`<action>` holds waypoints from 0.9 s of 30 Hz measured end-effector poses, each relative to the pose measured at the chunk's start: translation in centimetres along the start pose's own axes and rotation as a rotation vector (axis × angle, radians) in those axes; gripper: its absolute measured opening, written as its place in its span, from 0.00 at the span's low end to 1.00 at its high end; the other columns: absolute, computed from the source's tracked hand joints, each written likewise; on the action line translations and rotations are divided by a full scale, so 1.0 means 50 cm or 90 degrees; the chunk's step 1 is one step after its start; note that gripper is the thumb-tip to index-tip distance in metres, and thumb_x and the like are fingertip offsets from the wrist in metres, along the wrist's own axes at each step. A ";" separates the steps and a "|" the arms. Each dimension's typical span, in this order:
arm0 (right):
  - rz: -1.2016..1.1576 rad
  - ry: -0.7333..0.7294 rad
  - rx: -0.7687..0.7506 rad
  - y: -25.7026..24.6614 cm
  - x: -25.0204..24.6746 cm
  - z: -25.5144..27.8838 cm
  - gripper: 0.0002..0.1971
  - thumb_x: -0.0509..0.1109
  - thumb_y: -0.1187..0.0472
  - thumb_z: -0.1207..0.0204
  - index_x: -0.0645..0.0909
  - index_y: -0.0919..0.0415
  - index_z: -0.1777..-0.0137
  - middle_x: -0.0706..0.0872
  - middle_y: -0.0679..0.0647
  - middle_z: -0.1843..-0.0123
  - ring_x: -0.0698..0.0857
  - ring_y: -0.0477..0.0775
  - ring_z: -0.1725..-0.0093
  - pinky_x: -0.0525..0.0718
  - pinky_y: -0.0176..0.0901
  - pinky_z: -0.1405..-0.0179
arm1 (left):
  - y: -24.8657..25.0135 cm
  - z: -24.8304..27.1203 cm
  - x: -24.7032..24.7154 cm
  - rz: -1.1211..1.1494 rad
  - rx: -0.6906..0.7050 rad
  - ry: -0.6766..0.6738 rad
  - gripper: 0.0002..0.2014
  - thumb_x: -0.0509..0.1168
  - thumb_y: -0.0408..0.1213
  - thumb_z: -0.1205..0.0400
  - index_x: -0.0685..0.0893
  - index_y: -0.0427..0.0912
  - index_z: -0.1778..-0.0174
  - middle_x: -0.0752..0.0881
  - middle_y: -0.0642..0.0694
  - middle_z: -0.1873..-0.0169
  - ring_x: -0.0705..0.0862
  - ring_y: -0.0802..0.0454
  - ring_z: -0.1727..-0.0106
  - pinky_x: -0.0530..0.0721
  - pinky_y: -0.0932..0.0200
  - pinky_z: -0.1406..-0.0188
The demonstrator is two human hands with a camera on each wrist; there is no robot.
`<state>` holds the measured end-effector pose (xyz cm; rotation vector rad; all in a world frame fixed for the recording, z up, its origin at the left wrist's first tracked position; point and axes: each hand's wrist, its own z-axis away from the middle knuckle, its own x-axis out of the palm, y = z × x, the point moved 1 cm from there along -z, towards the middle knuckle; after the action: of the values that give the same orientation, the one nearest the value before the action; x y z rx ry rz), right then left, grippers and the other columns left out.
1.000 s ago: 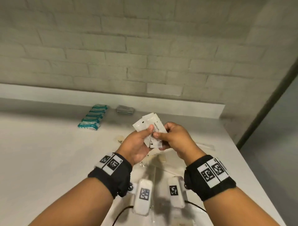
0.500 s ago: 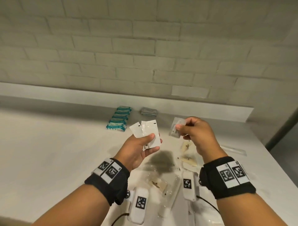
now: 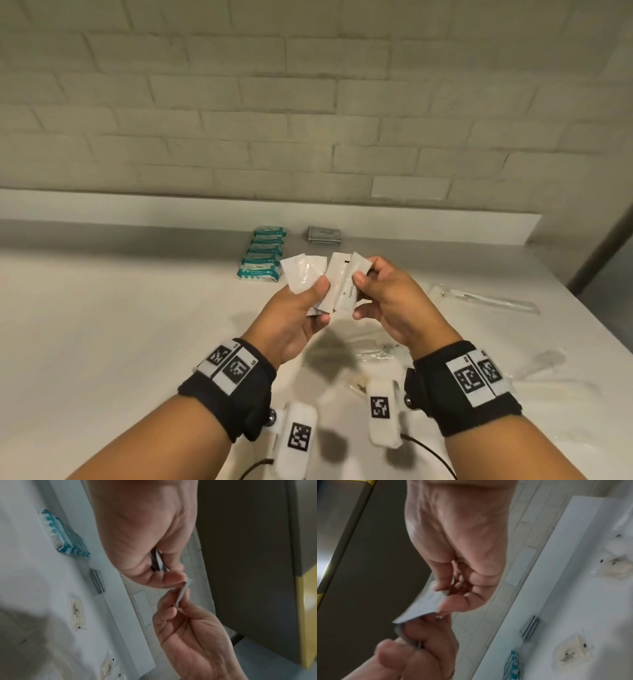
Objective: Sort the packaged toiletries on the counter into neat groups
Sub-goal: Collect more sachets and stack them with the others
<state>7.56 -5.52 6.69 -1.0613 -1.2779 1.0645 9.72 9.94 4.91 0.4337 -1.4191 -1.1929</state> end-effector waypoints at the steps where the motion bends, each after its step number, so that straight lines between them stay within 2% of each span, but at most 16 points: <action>1: -0.019 -0.023 -0.019 0.003 0.009 0.004 0.08 0.62 0.72 0.19 0.77 0.60 0.45 0.82 0.57 0.63 0.83 0.53 0.66 0.83 0.40 0.76 | 0.000 0.001 -0.002 -0.010 -0.029 -0.007 0.14 0.67 0.41 0.21 0.84 0.43 0.40 0.89 0.45 0.56 0.86 0.52 0.58 0.78 0.70 0.81; 3: -0.018 -0.057 -0.051 0.008 0.025 0.007 0.17 0.64 0.74 0.21 0.78 0.56 0.37 0.79 0.56 0.66 0.83 0.52 0.65 0.84 0.41 0.71 | -0.001 0.001 -0.011 -0.027 -0.080 -0.027 0.20 0.69 0.45 0.25 0.83 0.41 0.39 0.86 0.43 0.55 0.80 0.48 0.53 0.73 0.71 0.85; 5: 0.022 -0.075 -0.062 0.008 0.036 0.007 0.20 0.65 0.75 0.22 0.77 0.57 0.34 0.77 0.57 0.65 0.83 0.51 0.65 0.83 0.40 0.70 | 0.002 0.003 -0.022 -0.036 -0.119 -0.042 0.19 0.69 0.46 0.25 0.84 0.40 0.41 0.85 0.42 0.56 0.79 0.52 0.60 0.71 0.72 0.87; 8: 0.127 -0.051 -0.065 -0.005 0.035 0.003 0.09 0.66 0.74 0.22 0.79 0.61 0.47 0.80 0.56 0.64 0.82 0.51 0.68 0.81 0.40 0.70 | 0.012 0.004 -0.027 -0.090 -0.135 -0.035 0.13 0.65 0.46 0.20 0.86 0.41 0.48 0.89 0.45 0.63 0.84 0.57 0.71 0.73 0.72 0.85; 11: 0.208 0.010 -0.039 -0.019 0.019 -0.008 0.05 0.68 0.71 0.21 0.78 0.61 0.55 0.83 0.55 0.66 0.79 0.50 0.72 0.79 0.41 0.70 | 0.024 -0.005 -0.028 -0.096 -0.084 -0.023 0.16 0.61 0.48 0.16 0.84 0.41 0.43 0.91 0.44 0.58 0.90 0.52 0.66 0.80 0.69 0.80; 14: 0.222 0.066 -0.026 -0.026 0.001 -0.022 0.04 0.69 0.69 0.22 0.78 0.62 0.56 0.84 0.57 0.66 0.79 0.50 0.75 0.79 0.42 0.72 | 0.036 -0.009 -0.023 -0.096 -0.038 -0.051 0.16 0.60 0.47 0.16 0.83 0.42 0.39 0.91 0.42 0.50 0.91 0.47 0.56 0.85 0.65 0.73; 17: 0.188 0.118 -0.041 -0.022 -0.014 -0.041 0.06 0.70 0.69 0.22 0.80 0.59 0.49 0.84 0.64 0.59 0.84 0.58 0.65 0.82 0.46 0.68 | 0.035 -0.013 -0.017 -0.119 -0.002 -0.056 0.13 0.65 0.33 0.18 0.81 0.39 0.37 0.91 0.41 0.49 0.92 0.49 0.56 0.86 0.65 0.70; 19: 0.161 0.176 -0.060 -0.018 -0.029 -0.052 0.08 0.68 0.70 0.21 0.80 0.61 0.45 0.83 0.65 0.56 0.84 0.60 0.59 0.84 0.48 0.64 | 0.033 -0.022 -0.018 -0.114 0.006 -0.037 0.14 0.65 0.30 0.18 0.81 0.37 0.36 0.91 0.40 0.49 0.92 0.49 0.58 0.86 0.66 0.71; 21: 0.161 0.229 -0.067 -0.024 -0.046 -0.058 0.02 0.65 0.68 0.18 0.78 0.63 0.51 0.83 0.63 0.58 0.83 0.59 0.59 0.84 0.48 0.64 | 0.031 -0.030 -0.021 -0.111 0.011 -0.030 0.13 0.64 0.30 0.17 0.81 0.37 0.37 0.91 0.39 0.50 0.91 0.50 0.58 0.85 0.66 0.71; 25: 0.197 0.260 -0.091 -0.042 -0.079 -0.054 0.08 0.59 0.64 0.15 0.72 0.60 0.57 0.81 0.56 0.61 0.80 0.54 0.63 0.85 0.48 0.65 | 0.026 -0.038 -0.027 -0.139 0.018 -0.021 0.11 0.65 0.31 0.17 0.82 0.39 0.39 0.91 0.41 0.54 0.90 0.53 0.63 0.82 0.67 0.74; 27: 0.285 0.238 -0.150 -0.055 -0.079 -0.047 0.10 0.60 0.63 0.15 0.74 0.57 0.59 0.78 0.51 0.66 0.76 0.48 0.67 0.78 0.42 0.67 | 0.025 -0.041 -0.028 -0.184 0.015 -0.004 0.11 0.67 0.32 0.19 0.83 0.37 0.40 0.90 0.43 0.59 0.87 0.55 0.68 0.79 0.67 0.77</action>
<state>9.92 -9.93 8.62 -1.6952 -0.8948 0.9897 12.38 10.80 4.85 0.6692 -1.4090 -1.4085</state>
